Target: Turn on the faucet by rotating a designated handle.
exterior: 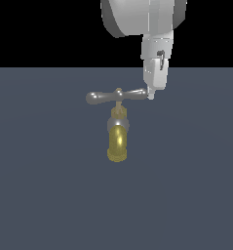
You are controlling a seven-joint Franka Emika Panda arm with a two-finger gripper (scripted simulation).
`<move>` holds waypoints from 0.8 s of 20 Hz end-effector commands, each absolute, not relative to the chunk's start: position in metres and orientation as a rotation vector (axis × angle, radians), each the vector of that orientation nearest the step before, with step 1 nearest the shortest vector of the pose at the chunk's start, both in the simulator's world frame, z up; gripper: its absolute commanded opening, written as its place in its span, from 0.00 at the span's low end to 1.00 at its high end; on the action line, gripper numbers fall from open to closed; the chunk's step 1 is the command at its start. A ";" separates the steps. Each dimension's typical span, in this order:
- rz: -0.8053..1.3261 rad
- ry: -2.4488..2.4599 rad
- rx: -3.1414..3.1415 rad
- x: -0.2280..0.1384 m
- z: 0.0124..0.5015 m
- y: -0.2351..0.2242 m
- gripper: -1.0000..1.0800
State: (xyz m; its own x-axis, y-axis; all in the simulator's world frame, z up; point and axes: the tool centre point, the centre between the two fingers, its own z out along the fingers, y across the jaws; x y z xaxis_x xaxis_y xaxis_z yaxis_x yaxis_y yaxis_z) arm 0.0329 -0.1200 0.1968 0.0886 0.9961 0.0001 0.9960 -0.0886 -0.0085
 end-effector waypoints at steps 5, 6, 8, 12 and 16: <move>0.009 -2.115 -2.317 0.043 0.197 -0.122 0.00; 0.009 -2.115 -2.317 0.047 0.196 -0.120 0.00; 0.008 -2.116 -2.316 0.053 0.197 -0.115 0.00; 0.007 -2.119 -2.315 0.066 0.197 -0.107 0.00; 0.005 -2.122 -2.313 0.078 0.197 -0.099 0.00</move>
State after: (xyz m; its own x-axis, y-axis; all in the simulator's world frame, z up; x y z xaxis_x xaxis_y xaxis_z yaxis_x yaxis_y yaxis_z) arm 0.0673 -0.1247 0.1964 0.1189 0.9929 -0.0103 0.9928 -0.1190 -0.0096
